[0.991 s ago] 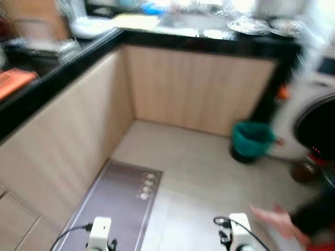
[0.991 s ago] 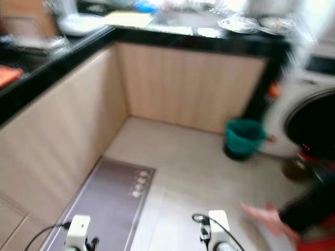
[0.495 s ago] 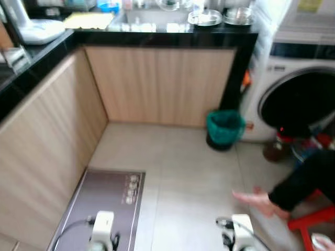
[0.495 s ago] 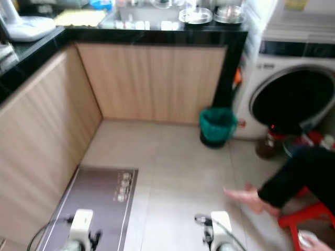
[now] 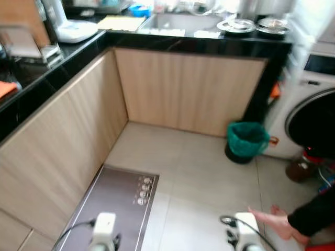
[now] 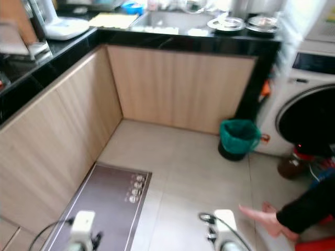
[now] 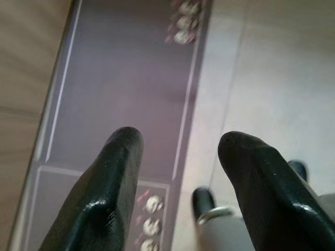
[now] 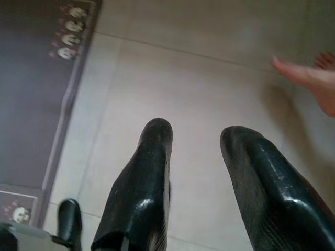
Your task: Kitchen organization
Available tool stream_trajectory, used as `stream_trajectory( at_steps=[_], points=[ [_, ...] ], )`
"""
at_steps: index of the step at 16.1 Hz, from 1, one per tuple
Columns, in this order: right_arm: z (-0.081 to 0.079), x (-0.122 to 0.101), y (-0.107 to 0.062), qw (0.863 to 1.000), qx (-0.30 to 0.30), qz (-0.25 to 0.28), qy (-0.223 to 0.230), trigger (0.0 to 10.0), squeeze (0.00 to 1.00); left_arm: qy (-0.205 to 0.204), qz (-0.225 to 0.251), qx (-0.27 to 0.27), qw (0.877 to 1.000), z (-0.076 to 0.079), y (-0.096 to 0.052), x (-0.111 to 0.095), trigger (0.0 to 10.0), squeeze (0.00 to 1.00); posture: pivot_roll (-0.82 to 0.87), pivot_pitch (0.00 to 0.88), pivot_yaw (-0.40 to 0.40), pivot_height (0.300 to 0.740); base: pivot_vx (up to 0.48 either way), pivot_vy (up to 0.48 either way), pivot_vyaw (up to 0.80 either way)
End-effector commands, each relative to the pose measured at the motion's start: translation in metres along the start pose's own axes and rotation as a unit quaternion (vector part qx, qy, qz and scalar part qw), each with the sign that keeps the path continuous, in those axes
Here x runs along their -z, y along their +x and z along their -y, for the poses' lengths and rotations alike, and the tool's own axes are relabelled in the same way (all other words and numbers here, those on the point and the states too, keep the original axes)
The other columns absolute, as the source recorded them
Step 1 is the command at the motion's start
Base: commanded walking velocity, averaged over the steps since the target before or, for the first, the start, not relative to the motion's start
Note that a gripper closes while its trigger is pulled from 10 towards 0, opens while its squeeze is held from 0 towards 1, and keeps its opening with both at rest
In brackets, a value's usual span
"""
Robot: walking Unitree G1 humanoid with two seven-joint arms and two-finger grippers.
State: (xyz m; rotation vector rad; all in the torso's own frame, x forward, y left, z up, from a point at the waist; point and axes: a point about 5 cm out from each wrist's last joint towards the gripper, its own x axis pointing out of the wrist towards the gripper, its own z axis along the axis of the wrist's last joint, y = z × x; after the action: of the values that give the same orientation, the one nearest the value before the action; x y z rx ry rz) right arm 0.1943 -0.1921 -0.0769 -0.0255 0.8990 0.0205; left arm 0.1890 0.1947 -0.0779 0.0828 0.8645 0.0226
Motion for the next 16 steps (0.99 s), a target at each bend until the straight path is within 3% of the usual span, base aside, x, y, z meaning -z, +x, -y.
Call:
stream_trajectory(
  at_steps=[1, 6, 16],
  points=[
    [0.0072, 0.01, -0.0028, 1.0, 0.011, -0.018, 0.002, 10.0, 0.0, 0.001, 0.01, 0.002, 1.0, 0.0038, 0.0027, -0.0097, 10.0, 0.0, -0.06, 0.0, 0.043, 0.74, 0.266, 0.0, -0.79],
    [0.0047, 0.0095, -0.0028, 1.0, 0.007, -0.007, 0.007, 10.0, 0.0, -0.002, 0.007, -0.006, 1.0, -0.0028, 0.0018, -0.0076, 10.0, 0.0, -0.06, 0.0, 0.049, 0.74, 0.27, 0.0, -0.16],
    [0.001, 0.0088, -0.0021, 1.0, 0.001, -0.008, -0.001, 10.0, 0.0, 0.006, 0.008, 0.002, 1.0, 0.0002, 0.0029, -0.0109, 10.0, 0.0, -0.08, 0.0, 0.067, 0.74, 0.27, 0.0, 0.0]
  ],
)
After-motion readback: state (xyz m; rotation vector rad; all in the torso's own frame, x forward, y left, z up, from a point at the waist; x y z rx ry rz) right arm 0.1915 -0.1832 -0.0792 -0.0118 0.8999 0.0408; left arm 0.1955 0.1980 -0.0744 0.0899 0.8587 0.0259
